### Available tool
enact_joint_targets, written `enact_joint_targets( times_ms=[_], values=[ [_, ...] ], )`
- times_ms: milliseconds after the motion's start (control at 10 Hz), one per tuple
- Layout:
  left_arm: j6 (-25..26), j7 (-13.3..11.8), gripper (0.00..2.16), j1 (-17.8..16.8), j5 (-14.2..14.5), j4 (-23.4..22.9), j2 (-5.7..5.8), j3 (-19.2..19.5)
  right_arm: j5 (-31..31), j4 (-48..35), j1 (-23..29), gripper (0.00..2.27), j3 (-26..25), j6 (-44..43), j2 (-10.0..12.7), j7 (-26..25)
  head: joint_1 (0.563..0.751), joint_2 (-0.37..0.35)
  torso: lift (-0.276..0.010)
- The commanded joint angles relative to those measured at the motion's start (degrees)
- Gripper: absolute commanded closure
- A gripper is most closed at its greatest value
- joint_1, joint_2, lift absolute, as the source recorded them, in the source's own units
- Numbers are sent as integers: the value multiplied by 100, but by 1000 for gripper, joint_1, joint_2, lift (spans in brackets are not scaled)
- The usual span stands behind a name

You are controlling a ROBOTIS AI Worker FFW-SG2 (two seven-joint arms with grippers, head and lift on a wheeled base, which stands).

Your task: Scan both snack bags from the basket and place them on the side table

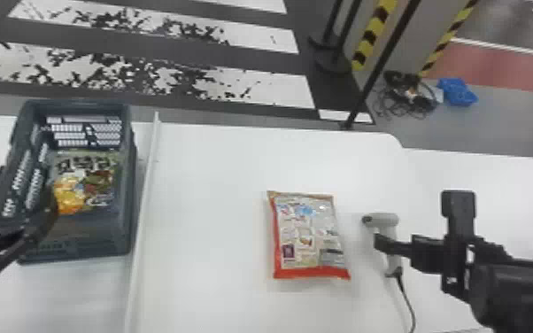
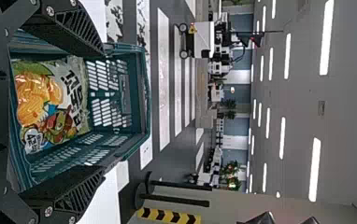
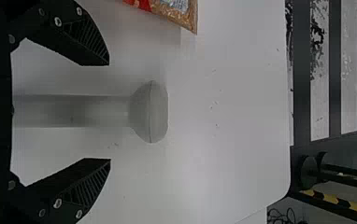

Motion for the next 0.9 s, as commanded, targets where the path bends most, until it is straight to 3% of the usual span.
enact_joint_targets(
  times_ms=[0, 300, 800],
  values=[
    [-6, 0, 140, -9, 0, -8, 0, 1, -561, -483, 202, 66, -222, 477, 62, 36, 695, -223, -75],
    [11, 0, 140, 0, 0, -8, 9, 1, -1510, -852, 343, 80, -520, 1285, 114, 511, 695, -176, -75],
    [-6, 0, 140, 0, 0, 9, 26, -17, -1361, -456, 167, 90, 7, 1391, 88, 1152, 695, -78, -75]
  ],
)
